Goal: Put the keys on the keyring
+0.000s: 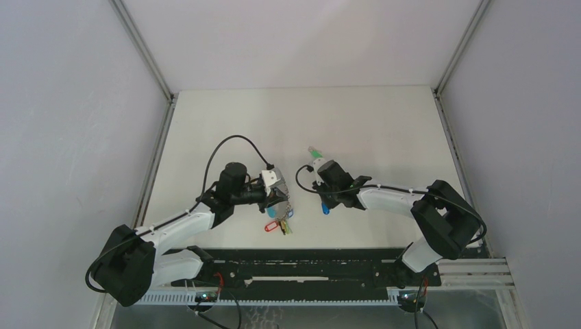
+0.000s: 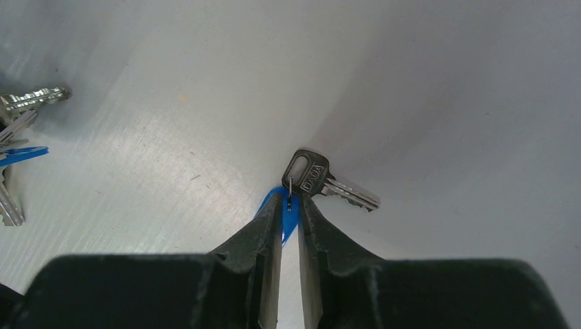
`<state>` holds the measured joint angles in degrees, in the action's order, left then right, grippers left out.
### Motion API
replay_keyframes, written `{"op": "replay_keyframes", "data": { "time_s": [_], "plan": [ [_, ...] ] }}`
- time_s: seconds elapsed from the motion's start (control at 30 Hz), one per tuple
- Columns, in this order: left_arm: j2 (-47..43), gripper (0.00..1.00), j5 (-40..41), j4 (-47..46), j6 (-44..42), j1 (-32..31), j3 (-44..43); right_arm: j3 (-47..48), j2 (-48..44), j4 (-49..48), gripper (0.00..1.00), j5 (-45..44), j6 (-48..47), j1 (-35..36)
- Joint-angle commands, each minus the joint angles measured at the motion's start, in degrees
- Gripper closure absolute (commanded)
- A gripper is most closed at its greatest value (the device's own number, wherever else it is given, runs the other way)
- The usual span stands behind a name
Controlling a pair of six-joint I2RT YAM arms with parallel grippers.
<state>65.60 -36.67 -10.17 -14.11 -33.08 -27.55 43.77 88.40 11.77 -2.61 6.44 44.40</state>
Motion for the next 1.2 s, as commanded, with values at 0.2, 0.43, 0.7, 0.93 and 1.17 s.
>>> {"op": "replay_keyframes", "data": {
  "time_s": [0.2, 0.43, 0.7, 0.93, 1.17],
  "plan": [
    [-0.8, 1.00, -1.3, -3.7, 0.8, 0.3, -1.6, 0.0, -0.6, -1.4, 0.88, -0.5, 0.8, 0.4],
    [-0.8, 1.00, -1.5, -3.7, 0.8, 0.3, -1.5, 0.0, 0.4, -1.4, 0.90, -0.3, 1.1, 0.4],
    [-1.1, 1.00, -1.3, -3.7, 0.8, 0.3, -1.5, 0.0, 1.1, -1.3, 0.93, -1.1, 1.7, 0.5],
    [-1.4, 1.00, -1.2, -3.7, 0.8, 0.3, -1.3, 0.0, 1.2, -1.7, 0.97, -1.6, 1.7, 0.5],
    [-1.8, 1.00, -1.4, -3.5, 0.8, 0.3, -1.3, -0.1, -1.4, -2.8, 1.00, -0.7, -1.3, 0.9]
  ]
}}
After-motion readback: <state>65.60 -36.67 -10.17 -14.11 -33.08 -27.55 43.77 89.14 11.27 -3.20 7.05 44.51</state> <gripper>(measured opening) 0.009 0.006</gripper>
